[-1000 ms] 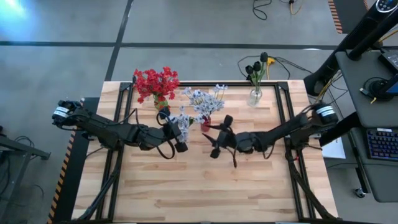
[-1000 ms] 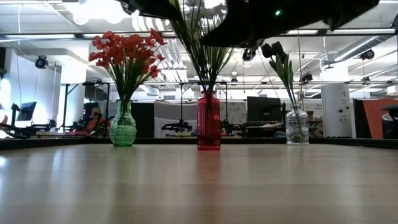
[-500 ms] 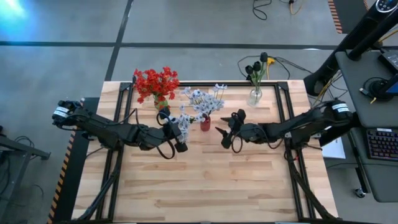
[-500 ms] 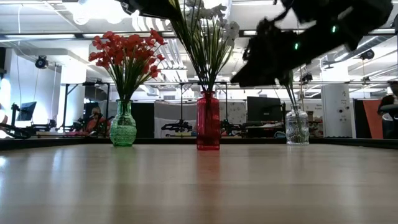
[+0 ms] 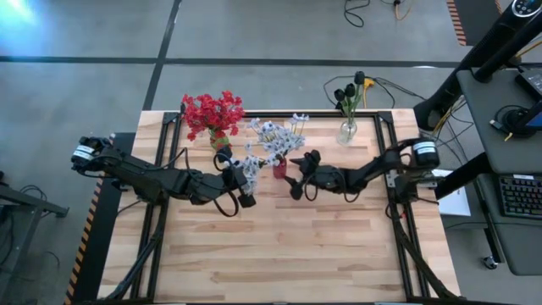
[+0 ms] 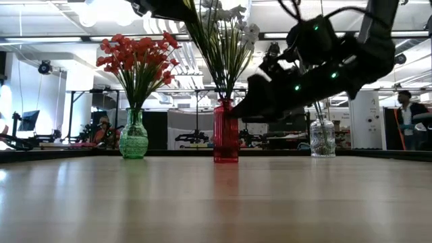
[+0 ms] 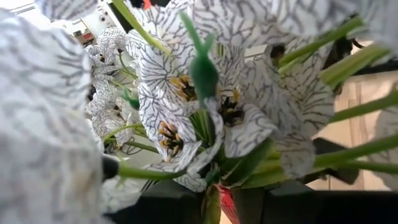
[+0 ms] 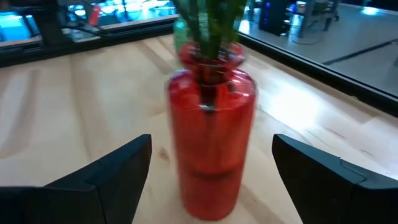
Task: Sort flowers into vase by color
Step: Put the white flowers into the red vase
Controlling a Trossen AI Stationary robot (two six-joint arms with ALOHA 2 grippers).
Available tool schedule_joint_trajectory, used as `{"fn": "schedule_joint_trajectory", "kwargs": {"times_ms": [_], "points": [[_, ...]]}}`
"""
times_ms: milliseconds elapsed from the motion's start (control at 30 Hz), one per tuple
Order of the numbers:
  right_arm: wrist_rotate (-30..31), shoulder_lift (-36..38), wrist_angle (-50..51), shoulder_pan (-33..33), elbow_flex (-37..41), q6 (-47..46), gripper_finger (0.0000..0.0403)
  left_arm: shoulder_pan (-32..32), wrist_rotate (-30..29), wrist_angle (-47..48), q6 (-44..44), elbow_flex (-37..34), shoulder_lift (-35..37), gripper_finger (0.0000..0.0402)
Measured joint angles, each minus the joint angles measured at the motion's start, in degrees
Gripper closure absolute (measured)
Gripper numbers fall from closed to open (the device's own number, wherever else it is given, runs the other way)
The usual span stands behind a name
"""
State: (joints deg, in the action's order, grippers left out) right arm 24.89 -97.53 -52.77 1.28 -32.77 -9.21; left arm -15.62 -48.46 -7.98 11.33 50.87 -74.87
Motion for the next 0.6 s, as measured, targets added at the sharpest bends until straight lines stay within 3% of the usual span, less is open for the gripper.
{"fn": "schedule_joint_trajectory", "kwargs": {"times_ms": [600], "points": [[-5.44,-6.59,-3.69,3.79,-4.99,3.69,0.0085,0.09,0.01,0.4,-0.02,0.0,0.0,0.0365]]}}
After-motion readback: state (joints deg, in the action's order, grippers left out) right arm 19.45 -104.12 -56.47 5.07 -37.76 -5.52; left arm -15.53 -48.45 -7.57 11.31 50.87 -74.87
